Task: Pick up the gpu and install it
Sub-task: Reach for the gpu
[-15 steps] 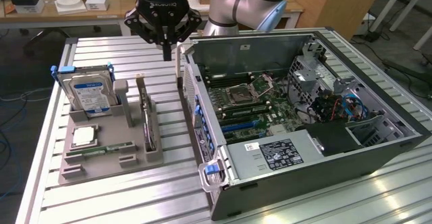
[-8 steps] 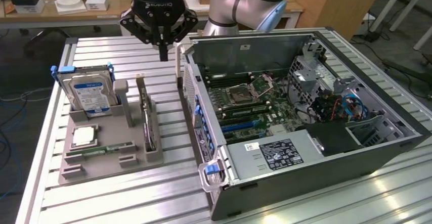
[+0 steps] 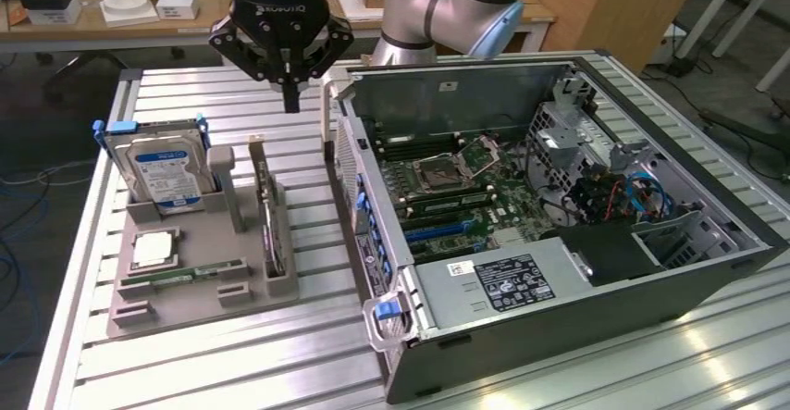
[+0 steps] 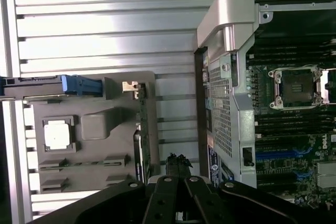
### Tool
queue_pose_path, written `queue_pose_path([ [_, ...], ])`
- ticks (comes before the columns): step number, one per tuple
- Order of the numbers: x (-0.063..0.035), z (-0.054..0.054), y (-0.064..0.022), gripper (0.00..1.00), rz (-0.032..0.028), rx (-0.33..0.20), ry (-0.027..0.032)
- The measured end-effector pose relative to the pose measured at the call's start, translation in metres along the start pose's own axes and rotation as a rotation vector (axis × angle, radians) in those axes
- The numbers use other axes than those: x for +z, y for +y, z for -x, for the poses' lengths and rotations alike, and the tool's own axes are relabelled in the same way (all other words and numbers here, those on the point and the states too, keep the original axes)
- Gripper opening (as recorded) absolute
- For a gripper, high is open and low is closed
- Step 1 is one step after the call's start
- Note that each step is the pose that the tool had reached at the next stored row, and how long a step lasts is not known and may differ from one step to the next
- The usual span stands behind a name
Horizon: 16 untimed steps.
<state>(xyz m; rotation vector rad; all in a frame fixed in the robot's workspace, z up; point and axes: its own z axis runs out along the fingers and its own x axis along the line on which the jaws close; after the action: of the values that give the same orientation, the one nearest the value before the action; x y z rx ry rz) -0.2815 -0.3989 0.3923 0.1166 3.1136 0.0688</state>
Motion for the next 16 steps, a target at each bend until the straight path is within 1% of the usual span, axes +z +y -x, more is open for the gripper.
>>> queue_pose_path([
  [16, -0.0002, -0.023, -0.0018, 0.1, 0.0, 0.0, 0.0],
])
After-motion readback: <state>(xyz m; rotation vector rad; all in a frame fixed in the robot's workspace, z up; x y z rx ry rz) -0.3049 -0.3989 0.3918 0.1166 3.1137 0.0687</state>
